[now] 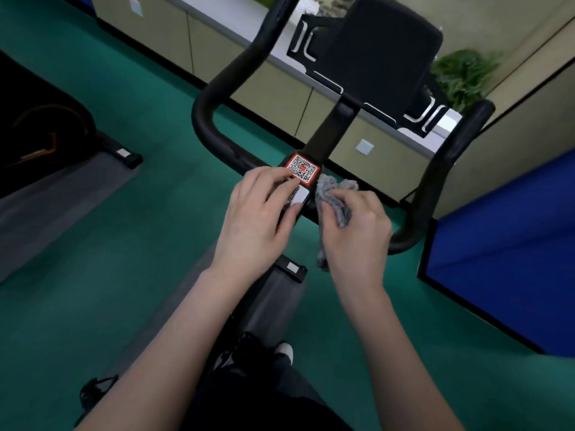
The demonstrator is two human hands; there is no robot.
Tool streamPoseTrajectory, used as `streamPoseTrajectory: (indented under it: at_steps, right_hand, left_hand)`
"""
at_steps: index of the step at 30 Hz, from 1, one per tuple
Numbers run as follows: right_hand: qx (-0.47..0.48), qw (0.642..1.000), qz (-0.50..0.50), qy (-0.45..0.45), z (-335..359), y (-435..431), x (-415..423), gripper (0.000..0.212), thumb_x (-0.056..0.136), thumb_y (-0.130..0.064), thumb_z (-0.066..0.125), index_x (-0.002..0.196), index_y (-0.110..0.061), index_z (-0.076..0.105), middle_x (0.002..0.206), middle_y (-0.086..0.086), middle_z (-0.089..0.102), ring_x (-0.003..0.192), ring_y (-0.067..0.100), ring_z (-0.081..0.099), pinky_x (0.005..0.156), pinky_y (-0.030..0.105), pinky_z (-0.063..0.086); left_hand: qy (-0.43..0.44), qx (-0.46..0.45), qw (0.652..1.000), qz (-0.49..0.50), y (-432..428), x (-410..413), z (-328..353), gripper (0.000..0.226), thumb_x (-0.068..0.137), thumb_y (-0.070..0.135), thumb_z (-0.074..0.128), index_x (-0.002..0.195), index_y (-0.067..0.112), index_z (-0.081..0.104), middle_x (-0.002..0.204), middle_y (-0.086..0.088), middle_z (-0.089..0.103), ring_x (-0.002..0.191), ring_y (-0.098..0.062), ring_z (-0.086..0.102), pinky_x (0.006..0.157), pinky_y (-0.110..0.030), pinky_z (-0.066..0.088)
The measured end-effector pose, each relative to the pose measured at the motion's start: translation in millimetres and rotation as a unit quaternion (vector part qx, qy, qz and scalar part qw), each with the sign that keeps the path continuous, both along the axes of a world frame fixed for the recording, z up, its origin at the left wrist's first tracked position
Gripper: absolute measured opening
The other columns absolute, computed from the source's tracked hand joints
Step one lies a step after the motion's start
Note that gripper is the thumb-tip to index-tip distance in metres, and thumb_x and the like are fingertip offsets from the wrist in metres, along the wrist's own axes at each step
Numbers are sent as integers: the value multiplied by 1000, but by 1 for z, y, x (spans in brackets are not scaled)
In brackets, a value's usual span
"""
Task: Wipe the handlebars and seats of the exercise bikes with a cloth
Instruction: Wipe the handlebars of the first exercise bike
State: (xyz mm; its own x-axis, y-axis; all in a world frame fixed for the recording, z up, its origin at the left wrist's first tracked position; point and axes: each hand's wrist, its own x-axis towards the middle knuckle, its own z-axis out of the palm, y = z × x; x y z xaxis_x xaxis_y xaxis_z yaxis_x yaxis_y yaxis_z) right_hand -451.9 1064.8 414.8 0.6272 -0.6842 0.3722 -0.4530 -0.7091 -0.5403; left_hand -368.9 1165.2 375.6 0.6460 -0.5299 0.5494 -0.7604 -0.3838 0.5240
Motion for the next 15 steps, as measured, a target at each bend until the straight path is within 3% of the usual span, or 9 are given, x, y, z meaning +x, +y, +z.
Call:
streamPoseTrajectory:
  at_steps: [5, 15]
  right_hand:
    - [1, 998, -46, -33, -1, -5, -13, 18, 83, -6, 69, 100, -3, 72, 98, 13, 67, 84, 17, 62, 80, 10, 38]
    - [-16, 996, -31, -86, -10, 8, -5, 16, 82, -1, 70, 97, 1, 70, 92, 14, 65, 81, 22, 64, 76, 16, 42]
  left_hand:
    - [-19, -20, 999, -24, -3, 3, -3, 28, 89, 13, 63, 115, 0, 63, 119, -11, 60, 115, -28, 52, 95, -38, 41]
    - [-21, -33, 996, -82, 0, 13, -6, 26, 90, 10, 62, 116, 3, 65, 121, -7, 61, 115, -26, 53, 94, -40, 43]
